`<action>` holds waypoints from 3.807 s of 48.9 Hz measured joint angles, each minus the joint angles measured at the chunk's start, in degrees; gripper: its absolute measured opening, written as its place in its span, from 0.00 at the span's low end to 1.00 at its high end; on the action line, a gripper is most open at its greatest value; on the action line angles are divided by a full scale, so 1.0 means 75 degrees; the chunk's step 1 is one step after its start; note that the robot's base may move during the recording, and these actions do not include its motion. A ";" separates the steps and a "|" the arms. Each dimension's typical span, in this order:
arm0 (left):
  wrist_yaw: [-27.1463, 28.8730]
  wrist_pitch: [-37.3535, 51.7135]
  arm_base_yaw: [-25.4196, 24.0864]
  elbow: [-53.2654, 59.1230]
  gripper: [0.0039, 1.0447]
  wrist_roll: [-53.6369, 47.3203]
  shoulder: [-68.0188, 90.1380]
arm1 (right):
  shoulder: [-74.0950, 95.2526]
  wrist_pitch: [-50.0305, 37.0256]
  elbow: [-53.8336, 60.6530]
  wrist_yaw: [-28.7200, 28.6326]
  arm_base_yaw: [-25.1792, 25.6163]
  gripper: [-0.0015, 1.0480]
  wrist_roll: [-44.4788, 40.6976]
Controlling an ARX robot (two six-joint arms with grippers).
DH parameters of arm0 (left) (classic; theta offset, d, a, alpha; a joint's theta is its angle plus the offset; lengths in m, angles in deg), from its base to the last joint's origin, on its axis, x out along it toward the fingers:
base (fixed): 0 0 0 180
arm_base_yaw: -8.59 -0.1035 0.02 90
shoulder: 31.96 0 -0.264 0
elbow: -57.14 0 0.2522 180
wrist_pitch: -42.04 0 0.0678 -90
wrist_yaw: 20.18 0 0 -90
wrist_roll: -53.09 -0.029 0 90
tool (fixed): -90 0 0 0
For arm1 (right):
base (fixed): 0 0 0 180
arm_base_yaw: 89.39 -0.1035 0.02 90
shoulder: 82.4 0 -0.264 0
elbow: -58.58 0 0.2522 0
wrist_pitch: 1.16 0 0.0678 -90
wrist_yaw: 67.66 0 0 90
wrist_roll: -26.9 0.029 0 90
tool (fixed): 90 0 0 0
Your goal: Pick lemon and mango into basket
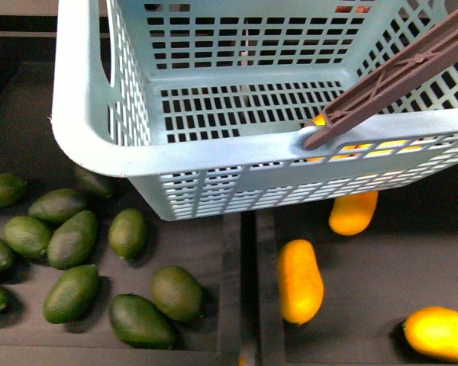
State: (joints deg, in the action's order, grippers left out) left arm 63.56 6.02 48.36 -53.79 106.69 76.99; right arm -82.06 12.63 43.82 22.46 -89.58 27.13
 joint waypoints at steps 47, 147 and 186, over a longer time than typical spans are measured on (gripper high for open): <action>0.0035 -0.0006 -0.0044 0.0000 0.05 -0.0026 0.0000 | -0.0023 0.0003 0.0000 0.0006 0.0000 0.92 -0.0006; 0.4701 0.1821 -0.1719 0.0090 0.35 0.6505 0.2844 | -0.0023 0.0006 0.0009 -0.0017 0.0015 0.92 -0.0009; 0.2620 1.0689 -0.3421 0.9699 0.03 -0.6752 -0.3459 | -0.0023 0.0006 0.0009 -0.0006 0.0015 0.92 -0.0006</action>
State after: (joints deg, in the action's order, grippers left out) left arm 83.21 86.19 22.70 18.95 56.05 51.05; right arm -82.24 12.68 43.89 22.42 -89.47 27.09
